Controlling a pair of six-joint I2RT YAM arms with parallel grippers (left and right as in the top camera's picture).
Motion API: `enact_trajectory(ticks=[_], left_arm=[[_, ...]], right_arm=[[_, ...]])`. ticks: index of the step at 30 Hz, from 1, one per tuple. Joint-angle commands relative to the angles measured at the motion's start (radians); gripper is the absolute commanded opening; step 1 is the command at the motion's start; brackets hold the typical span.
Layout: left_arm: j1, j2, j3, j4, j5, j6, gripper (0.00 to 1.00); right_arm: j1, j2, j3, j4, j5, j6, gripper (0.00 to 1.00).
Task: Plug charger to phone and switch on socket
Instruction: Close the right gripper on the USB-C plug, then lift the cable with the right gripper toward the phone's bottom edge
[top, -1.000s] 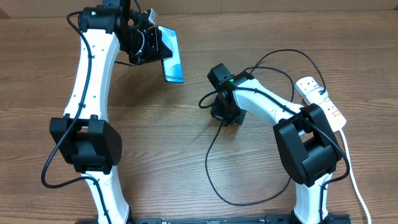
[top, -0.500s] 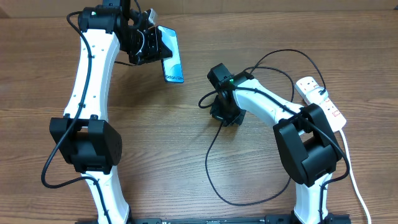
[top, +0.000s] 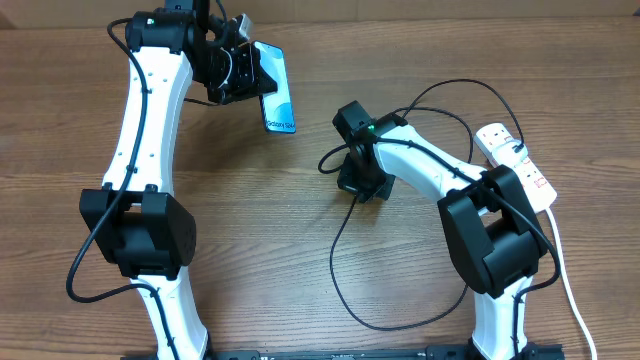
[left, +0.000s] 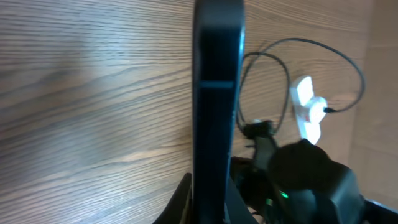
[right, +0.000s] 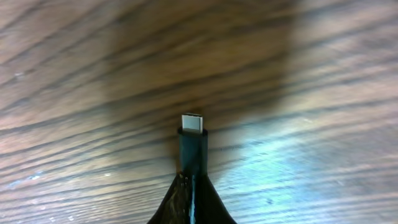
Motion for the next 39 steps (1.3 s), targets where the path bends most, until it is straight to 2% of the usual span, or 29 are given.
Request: enact_trajectory(ticks=[1,5,13,18,21,26,31,33,35,37,38,39], left_arm=[[0.003,-0.016,0.016,0.025,0.193,0.074,0.04],[0.003,-0.016,0.016,0.071,0.365,0.146,0.04],[0.003,-0.016,0.016,0.227,0.584,0.149,0.04],[0.003,-0.016,0.016,0.327,0.627,0.108,0.04],[-0.002,-0.016,0.016,0.338,0.690,0.110,0.04],[-0.014,-0.016,0.016,0.365,0.851,0.195,0.04],[-0.014,-0.016,0.016,0.367,0.849,0.196,0.04],[-0.014,-0.016,0.016,0.366,0.815,0.206,0.04],[-0.013,-0.016,0.016,0.362,0.695,0.200,0.04],[-0.013,-0.016,0.016,0.342,0.511,0.150,0.04],[-0.013,-0.016,0.016,0.327,0.405,0.113,0.04],[-0.013,-0.016,0.016,0.308,0.322,0.082,0.04]], right_arm=[[0.002,0.024,0.074,-0.018,-0.023,-0.087,0.04],[-0.001,-0.027,0.170,-0.068,-0.023,-0.150,0.04],[0.005,-0.296,0.248,-0.118,-0.032,-0.290,0.04],[0.046,-0.461,0.248,-0.144,-0.098,-0.456,0.04],[0.088,-0.503,0.248,-0.145,-0.110,-0.480,0.04],[0.139,-0.502,0.247,-0.130,-0.092,-0.479,0.04],[0.145,-0.502,0.248,-0.119,-0.054,-0.465,0.04],[0.144,-0.502,0.248,-0.125,-0.009,-0.407,0.04],[0.141,-0.502,0.248,-0.132,0.050,-0.330,0.04],[0.132,-0.502,0.247,-0.150,0.120,-0.207,0.06],[0.126,-0.502,0.247,-0.160,0.141,-0.155,0.11],[0.119,-0.502,0.247,-0.167,0.152,-0.121,0.21]])
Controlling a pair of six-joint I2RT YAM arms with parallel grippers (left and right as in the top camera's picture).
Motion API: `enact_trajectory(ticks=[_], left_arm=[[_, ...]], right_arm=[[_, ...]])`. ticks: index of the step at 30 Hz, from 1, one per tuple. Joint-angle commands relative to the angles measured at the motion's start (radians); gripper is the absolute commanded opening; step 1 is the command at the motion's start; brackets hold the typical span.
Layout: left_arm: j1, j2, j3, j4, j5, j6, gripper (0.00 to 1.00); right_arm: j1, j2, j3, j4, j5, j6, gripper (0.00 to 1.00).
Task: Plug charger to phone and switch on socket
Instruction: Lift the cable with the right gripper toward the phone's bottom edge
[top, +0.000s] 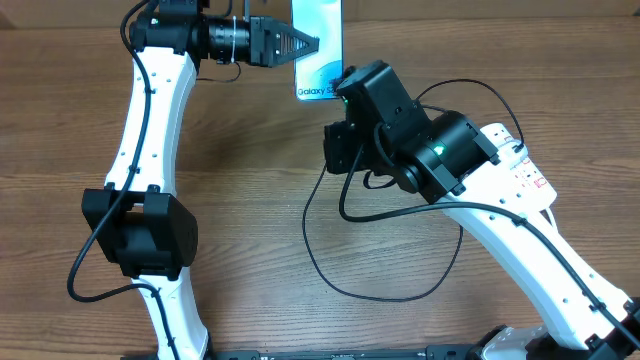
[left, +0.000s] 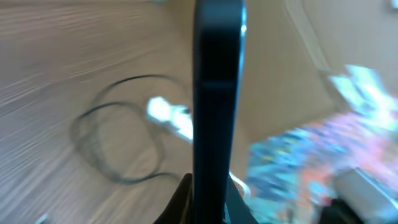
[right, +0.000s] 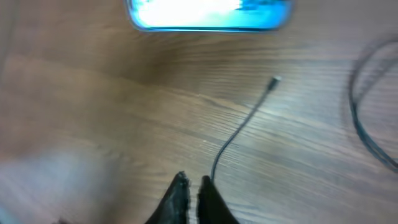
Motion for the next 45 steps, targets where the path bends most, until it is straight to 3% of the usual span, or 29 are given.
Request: enact_trajectory(ticks=[1,4,6,11,16,23,29,35,45], left_arm=[[-0.002,-0.016,0.016,-0.049,-0.384,-0.105,0.04],[0.000,-0.016,0.016,-0.108,-0.584,-0.175,0.04],[0.002,-0.016,0.016,-0.136,-0.669,-0.210,0.04],[0.002,-0.016,0.016,-0.153,-0.708,-0.226,0.04],[0.002,-0.016,0.016,-0.167,-0.769,-0.301,0.04],[0.024,-0.016,0.016,-0.217,-0.812,-0.307,0.04],[0.053,-0.016,0.016,-0.257,-0.811,-0.307,0.04],[0.053,-0.016,0.016,-0.262,-0.811,-0.307,0.04],[0.052,-0.016,0.016,-0.263,-0.811,-0.307,0.04]], right_arm=[[-0.030,0.004,0.006,-0.017,0.117,0.216,0.26],[-0.053,0.027,0.006,-0.023,0.097,0.241,0.40],[-0.072,0.059,0.007,-0.014,0.040,0.226,0.44],[-0.130,0.235,0.155,-0.129,-0.073,0.123,0.55],[-0.145,0.428,0.369,-0.241,-0.023,0.126,0.55],[-0.145,0.608,0.375,-0.178,-0.021,0.232,0.55],[-0.134,0.761,0.375,-0.153,-0.022,0.261,0.46],[-0.134,0.795,0.366,-0.097,-0.017,0.261,0.41],[-0.125,0.812,0.366,-0.053,0.042,0.314,0.39]])
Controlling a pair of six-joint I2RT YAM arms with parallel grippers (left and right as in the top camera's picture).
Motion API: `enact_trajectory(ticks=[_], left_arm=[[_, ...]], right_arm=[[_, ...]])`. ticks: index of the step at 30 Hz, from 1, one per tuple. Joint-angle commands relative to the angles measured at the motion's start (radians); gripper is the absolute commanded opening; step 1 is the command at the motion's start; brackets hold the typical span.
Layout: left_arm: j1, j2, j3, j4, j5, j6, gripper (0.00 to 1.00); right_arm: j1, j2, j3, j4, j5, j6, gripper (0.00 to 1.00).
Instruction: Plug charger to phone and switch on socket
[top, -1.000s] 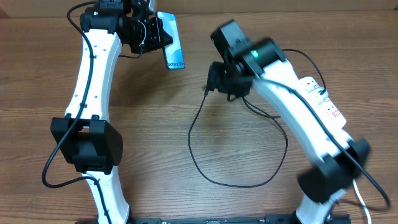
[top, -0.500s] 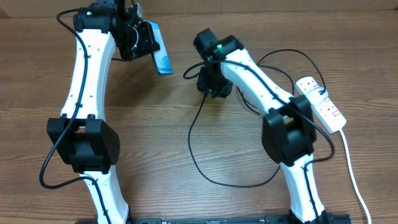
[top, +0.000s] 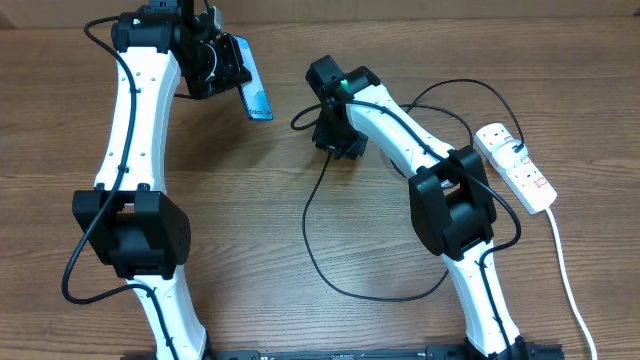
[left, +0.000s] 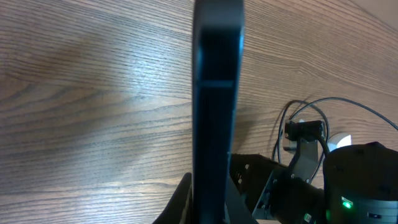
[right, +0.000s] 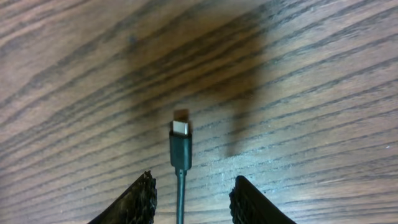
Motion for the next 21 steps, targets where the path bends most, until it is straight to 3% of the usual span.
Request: enact_trajectory(ticks=[1,15,21], left_arm=[[-0.002,-0.016,0.016,0.002,0.006,-0.014,0.04],[-0.002,-0.016,0.016,-0.002,0.011,-0.014,0.04],[-0.002,-0.016,0.016,-0.002,0.013,-0.014,0.04]], right_arm=[[0.019,0.011,0.014,0.016,0.038,0.032,0.39],[0.052,0.061,0.014,-0.002,0.153,0.079,0.39],[0.045,0.062,0.000,0.002,0.113,0.027,0.33]])
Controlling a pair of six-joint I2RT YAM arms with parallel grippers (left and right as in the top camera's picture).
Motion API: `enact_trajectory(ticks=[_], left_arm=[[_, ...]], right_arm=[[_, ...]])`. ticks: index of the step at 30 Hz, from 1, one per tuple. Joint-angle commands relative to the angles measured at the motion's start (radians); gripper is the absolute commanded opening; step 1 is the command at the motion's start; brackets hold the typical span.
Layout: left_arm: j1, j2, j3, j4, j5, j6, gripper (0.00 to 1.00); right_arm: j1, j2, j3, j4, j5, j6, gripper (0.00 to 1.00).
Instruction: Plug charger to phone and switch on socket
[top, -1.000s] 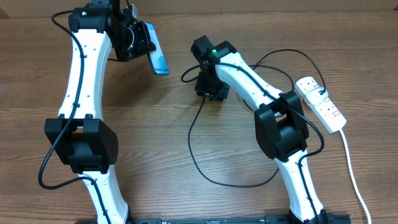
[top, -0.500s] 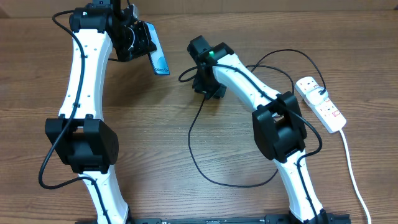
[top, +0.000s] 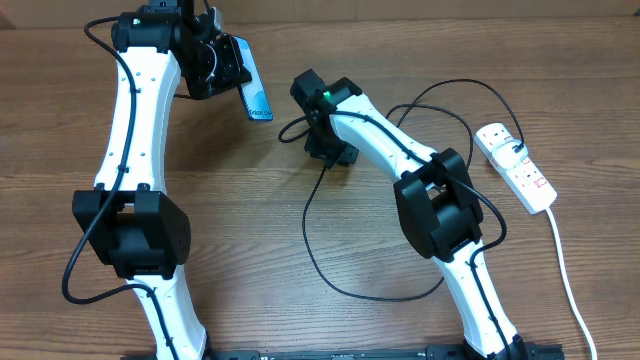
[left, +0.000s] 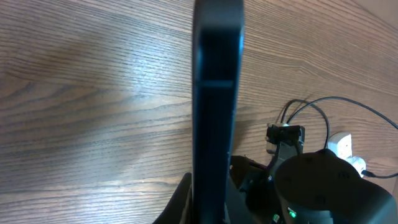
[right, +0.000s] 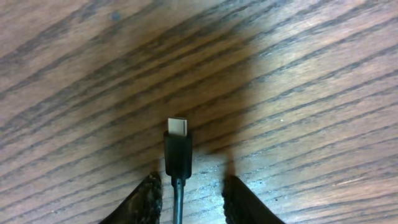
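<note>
My left gripper (top: 225, 68) is shut on the phone (top: 256, 92), held edge-on above the table at the back left; in the left wrist view the phone (left: 216, 93) is a dark vertical bar. My right gripper (top: 322, 145) is down at the table, right of the phone. Its fingers (right: 148, 198) stand open on either side of the black charger plug (right: 178, 149), which lies on the wood with its metal tip pointing away. The black cable (top: 318, 255) loops over the table toward the white socket strip (top: 515, 167) at the right.
The wooden table (top: 250, 230) carries the cable loops in the middle and at the right. A white lead (top: 567, 280) runs from the socket strip to the front right corner. Both arm bases stand at the front edge.
My right gripper has shifted a little left and toward the plug, its open fingers now closer on both sides of it. The left gripper and phone have not moved.
At first my left gripper held the phone and my right was shut on the plug at the table. Then the right arm was raised with the cable dangling near the phone. Later the plug lay on the table between open fingers, and still does.
</note>
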Motion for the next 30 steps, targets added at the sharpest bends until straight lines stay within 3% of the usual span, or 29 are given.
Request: enact_trajectory(ticks=[1,10,17,23,30], left_arm=[[-0.002,-0.016,0.016,0.002,0.013,-0.014,0.04],[-0.002,-0.016,0.016,0.002,0.013,-0.014,0.04],[-0.002,-0.016,0.016,0.002,0.013,-0.014,0.04],[-0.002,-0.016,0.016,0.002,0.013,-0.013,0.04],[-0.002,-0.016,0.016,0.002,0.013,-0.014,0.04]], right_arm=[[-0.008,0.023,-0.006,0.014,-0.001,-0.040,0.33],[-0.017,0.023,-0.022,0.045,-0.066,-0.042,0.20],[-0.020,0.023,-0.022,0.031,-0.066,-0.042,0.18],[-0.021,0.023,-0.022,0.029,-0.065,-0.042,0.10],[-0.022,0.023,-0.022,0.023,-0.066,-0.042,0.09]])
